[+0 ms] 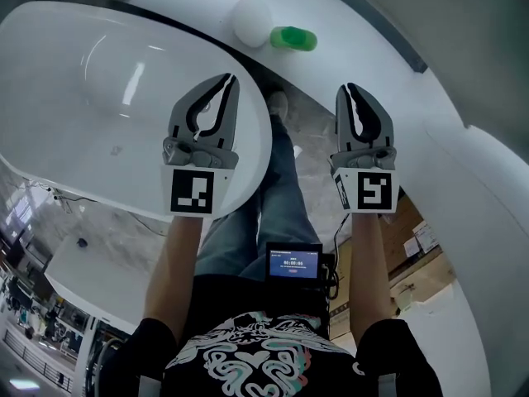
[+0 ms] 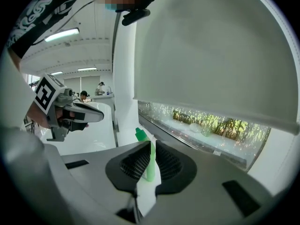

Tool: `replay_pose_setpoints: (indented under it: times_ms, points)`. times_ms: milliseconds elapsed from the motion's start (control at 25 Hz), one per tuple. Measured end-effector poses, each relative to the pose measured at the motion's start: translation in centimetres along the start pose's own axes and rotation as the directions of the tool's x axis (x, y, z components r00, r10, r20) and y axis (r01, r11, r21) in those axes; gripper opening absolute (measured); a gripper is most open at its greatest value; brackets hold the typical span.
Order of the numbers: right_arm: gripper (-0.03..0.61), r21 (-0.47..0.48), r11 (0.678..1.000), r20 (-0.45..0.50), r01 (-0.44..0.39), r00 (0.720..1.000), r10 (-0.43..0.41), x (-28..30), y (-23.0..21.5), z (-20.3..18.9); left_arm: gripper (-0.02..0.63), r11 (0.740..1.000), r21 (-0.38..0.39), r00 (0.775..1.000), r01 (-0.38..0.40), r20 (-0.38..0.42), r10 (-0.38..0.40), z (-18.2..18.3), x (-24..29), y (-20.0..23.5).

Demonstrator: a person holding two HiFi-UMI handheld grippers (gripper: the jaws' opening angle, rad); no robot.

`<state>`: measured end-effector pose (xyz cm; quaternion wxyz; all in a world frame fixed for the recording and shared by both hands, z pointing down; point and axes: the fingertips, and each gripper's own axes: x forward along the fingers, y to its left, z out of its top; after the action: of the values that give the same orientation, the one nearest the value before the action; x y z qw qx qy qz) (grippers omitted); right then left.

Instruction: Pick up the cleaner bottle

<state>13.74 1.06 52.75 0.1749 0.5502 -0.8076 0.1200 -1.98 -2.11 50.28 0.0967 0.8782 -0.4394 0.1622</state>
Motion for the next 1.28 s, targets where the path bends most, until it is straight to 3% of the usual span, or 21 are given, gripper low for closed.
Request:
replay_pose_setpoints:
  times_ms: [360, 600, 840, 1040, 1160, 1280]
  points:
    - [0.032, -0.019, 0.998, -0.008, -0.061, 0.998, 0.061, 2.8, 0.2, -2.0, 0.028, 0.999, 0.035, 0.999, 0.031, -0.024, -0.03, -2.1, 3.0, 0.3]
    - [0.132, -0.034, 0.994, -0.075, -0.104, 0.992, 0.101, 4.5, 0.3, -5.2, 0.028, 1.0, 0.003, 0.999, 0.013, -0.033, -0.013, -3.7, 4.1, 0.4]
    - [0.147, -0.039, 0.99, -0.108, -0.134, 0.986, 0.13, 7.3, -0.2, -6.7, 0.028, 0.99, 0.12, 0.993, 0.07, -0.107, -0.058, -5.5, 5.8, 0.9]
    - [0.15, -0.039, 0.986, -0.134, -0.165, 0.978, 0.158, 8.9, 0.0, -7.8, 0.028, 0.996, 0.074, 0.993, 0.055, -0.105, -0.047, -6.3, 7.1, 1.5]
    - [0.158, -0.044, 0.98, -0.119, -0.194, 0.975, 0.187, 10.1, 0.4, -8.0, 0.028, 0.993, 0.097, 0.992, 0.069, -0.114, -0.058, -6.5, 7.9, 1.7]
    - [0.17, -0.061, 0.974, -0.182, -0.218, 0.962, 0.204, 10.6, 0.2, -9.5, 0.028, 0.993, 0.097, 0.991, 0.064, -0.119, -0.052, -6.6, 8.4, 2.0]
